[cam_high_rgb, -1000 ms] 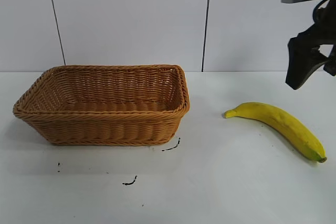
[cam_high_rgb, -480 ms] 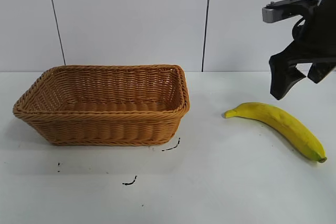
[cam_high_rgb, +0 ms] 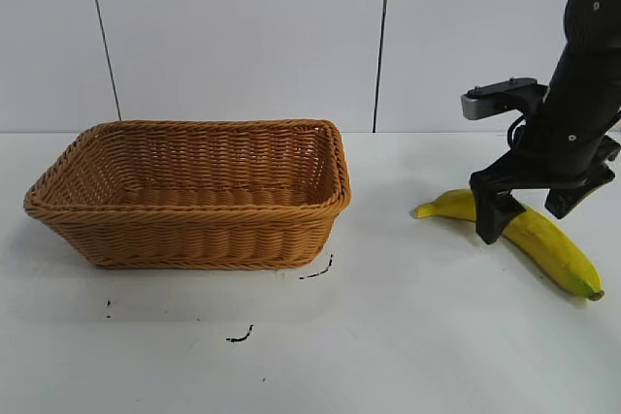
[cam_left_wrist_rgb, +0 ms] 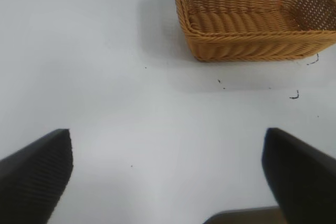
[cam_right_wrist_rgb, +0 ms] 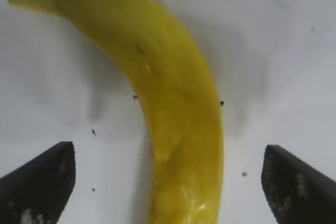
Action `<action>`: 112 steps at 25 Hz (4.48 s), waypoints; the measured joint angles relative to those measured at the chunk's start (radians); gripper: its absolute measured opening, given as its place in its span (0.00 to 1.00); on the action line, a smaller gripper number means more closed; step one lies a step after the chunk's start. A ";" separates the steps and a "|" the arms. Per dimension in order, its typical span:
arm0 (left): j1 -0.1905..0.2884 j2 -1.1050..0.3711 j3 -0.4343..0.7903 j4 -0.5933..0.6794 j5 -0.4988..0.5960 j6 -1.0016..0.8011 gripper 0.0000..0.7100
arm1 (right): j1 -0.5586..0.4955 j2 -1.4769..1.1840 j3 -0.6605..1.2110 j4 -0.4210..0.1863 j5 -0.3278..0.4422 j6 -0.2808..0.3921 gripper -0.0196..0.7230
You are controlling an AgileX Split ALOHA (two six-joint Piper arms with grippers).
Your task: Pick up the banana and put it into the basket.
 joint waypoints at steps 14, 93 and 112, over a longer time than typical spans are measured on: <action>0.000 0.000 0.000 0.000 0.000 0.000 0.98 | 0.000 0.019 0.000 -0.047 0.005 0.062 0.45; 0.000 0.000 0.000 0.000 0.000 0.000 0.98 | 0.534 0.259 -0.971 -0.022 0.396 -0.003 0.95; 0.000 0.000 0.000 0.000 0.000 0.000 0.98 | 0.062 0.248 -1.004 -0.064 0.607 0.266 0.95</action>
